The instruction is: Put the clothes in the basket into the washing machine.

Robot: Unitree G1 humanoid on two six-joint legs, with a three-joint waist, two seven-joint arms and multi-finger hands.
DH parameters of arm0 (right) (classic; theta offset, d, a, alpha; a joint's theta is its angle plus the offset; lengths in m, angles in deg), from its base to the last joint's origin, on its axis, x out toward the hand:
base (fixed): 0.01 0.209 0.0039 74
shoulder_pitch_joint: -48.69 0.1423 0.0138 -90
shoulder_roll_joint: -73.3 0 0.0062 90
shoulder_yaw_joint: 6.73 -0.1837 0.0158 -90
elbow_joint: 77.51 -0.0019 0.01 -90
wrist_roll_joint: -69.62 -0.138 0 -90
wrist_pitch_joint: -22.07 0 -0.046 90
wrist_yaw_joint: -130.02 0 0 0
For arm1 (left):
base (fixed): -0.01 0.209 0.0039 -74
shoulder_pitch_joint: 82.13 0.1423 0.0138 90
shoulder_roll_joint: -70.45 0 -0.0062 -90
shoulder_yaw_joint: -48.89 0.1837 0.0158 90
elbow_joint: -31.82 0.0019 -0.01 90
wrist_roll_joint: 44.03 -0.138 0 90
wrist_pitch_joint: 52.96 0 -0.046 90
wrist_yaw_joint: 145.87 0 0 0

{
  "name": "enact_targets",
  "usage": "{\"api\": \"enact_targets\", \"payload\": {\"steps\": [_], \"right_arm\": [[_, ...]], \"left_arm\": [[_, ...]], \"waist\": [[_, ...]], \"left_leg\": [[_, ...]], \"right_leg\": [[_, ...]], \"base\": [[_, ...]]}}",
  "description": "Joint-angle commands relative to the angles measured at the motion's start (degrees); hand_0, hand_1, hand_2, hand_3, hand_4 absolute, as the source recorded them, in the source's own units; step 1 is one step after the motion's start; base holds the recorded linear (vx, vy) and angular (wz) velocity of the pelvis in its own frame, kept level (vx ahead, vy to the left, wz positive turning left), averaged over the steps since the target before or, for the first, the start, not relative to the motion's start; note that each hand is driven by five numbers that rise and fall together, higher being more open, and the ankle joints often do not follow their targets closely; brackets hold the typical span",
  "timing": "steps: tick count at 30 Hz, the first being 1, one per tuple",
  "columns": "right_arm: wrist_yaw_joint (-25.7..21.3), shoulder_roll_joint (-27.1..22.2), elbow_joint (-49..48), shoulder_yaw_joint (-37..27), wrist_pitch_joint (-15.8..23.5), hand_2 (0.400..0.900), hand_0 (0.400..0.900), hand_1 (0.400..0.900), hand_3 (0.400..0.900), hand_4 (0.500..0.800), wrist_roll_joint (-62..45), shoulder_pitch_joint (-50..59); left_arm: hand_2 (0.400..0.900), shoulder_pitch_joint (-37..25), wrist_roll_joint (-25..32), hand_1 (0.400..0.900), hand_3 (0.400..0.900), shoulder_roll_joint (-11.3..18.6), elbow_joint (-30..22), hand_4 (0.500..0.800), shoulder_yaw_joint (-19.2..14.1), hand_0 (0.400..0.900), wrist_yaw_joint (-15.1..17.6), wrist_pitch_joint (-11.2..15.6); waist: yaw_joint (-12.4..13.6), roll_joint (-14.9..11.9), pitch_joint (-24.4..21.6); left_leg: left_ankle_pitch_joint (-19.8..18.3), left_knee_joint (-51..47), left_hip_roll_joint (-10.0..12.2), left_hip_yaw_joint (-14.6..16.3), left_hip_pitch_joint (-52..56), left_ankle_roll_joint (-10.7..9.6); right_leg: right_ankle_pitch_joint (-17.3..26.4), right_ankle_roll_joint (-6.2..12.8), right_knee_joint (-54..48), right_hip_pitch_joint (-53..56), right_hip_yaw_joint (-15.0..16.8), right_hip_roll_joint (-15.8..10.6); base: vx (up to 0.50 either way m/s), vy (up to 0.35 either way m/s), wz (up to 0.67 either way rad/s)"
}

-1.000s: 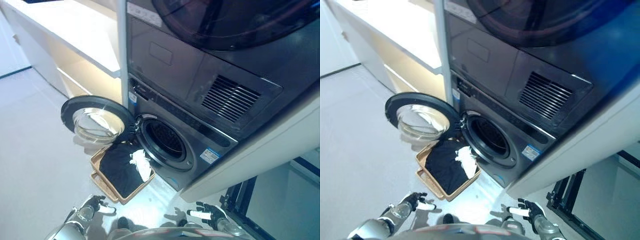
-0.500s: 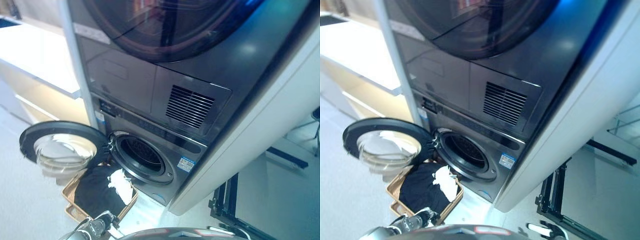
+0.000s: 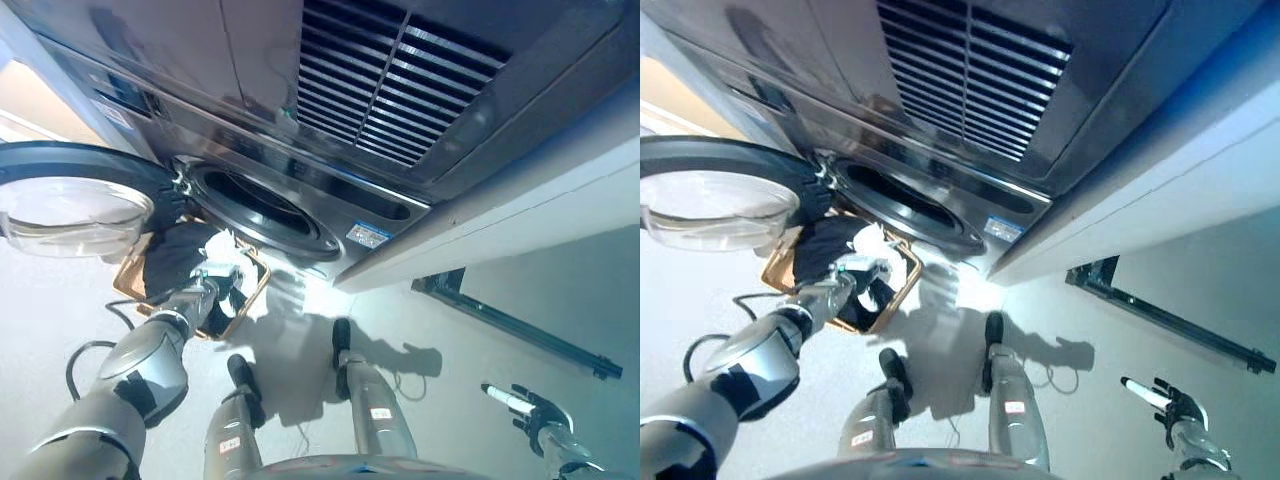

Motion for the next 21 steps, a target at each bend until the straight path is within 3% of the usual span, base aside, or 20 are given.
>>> {"api": "enact_targets", "payload": {"steps": [1,8,10,11,14,21], "right_arm": [[-3.3,-5.7,0.6,-2.5,2.6,0.9,0.9,0.9,0.9,0.8,-4.4,-1.2],[-4.5,-7.1,2.2,-3.0,3.7,0.9,0.9,0.9,0.9,0.8,-7.6,1.0],[-5.3,-5.9,-1.2,-3.2,4.4,0.9,0.9,0.9,0.9,0.8,-9.4,0.5],[-5.1,-4.4,-6.3,-3.9,6.6,0.9,0.9,0.9,0.9,0.8,-10.8,-2.0],[-6.5,-3.7,-9.6,-4.4,8.3,0.9,0.9,0.9,0.9,0.8,-12.4,-3.5],[-8.2,-1.5,-15.4,-5.3,10.3,0.9,0.9,0.9,0.9,0.8,-16.0,-6.7]], "left_arm": [[0.9,-5.3,-5.5,0.9,0.9,3.9,1.2,0.8,0.2,0.9,4.0,0.1],[0.9,-11.9,-9.8,0.9,0.9,6.3,0.8,0.8,3.6,0.9,6.2,-0.8],[0.9,-13.4,-10.4,0.9,0.9,7.6,0.1,0.8,4.3,0.9,6.9,-0.8],[0.9,-13.9,-10.5,0.9,0.9,10.4,0.0,0.8,4.5,0.9,8.4,-0.8],[0.9,-15.8,-10.5,0.9,0.9,12.6,0.3,0.8,5.1,0.9,10.1,-1.1],[0.9,-19.5,-11.7,0.9,0.9,16.5,-4.7,0.8,6.5,0.9,9.4,-1.9]], "waist": [[-1.3,1.8,1.6],[-2.1,3.3,2.3],[-2.6,3.3,3.0],[-3.5,2.8,3.8],[-3.9,2.5,4.4],[-3.7,2.2,5.3]], "left_leg": [[-2.1,0.0,1.7,-2.0,-1.4,0.0],[-3.2,3.8,2.3,-2.5,-8.7,0.2],[-3.8,5.2,2.5,-2.5,-10.6,0.3],[-4.5,7.3,3.0,-2.6,-13.1,0.5],[-6.1,11.3,3.6,-3.0,-17.7,0.8],[-9.1,20.1,3.5,-4.7,-26.5,1.6]], "right_leg": [[-2.3,1.46,5.5,-1.2,0.7,-0.7],[-3.1,0.82,8.0,-7.5,1.1,-0.7],[-3.3,0.51,9.0,-9.6,1.8,-0.4],[-3.7,0.05,10.2,-11.9,2.2,0.0],[-5.0,-0.48,13.1,-15.7,2.9,0.2],[-7.8,-1.65,20.5,-23.1,2.4,0.9]], "base": [[-0.01,-0.037,-0.08],[0.01,-0.015,-0.03],[-0.02,0.004,-0.14],[-0.04,0.002,-0.23],[-0.04,-0.035,-0.11],[-0.01,-0.035,0.03]]}}
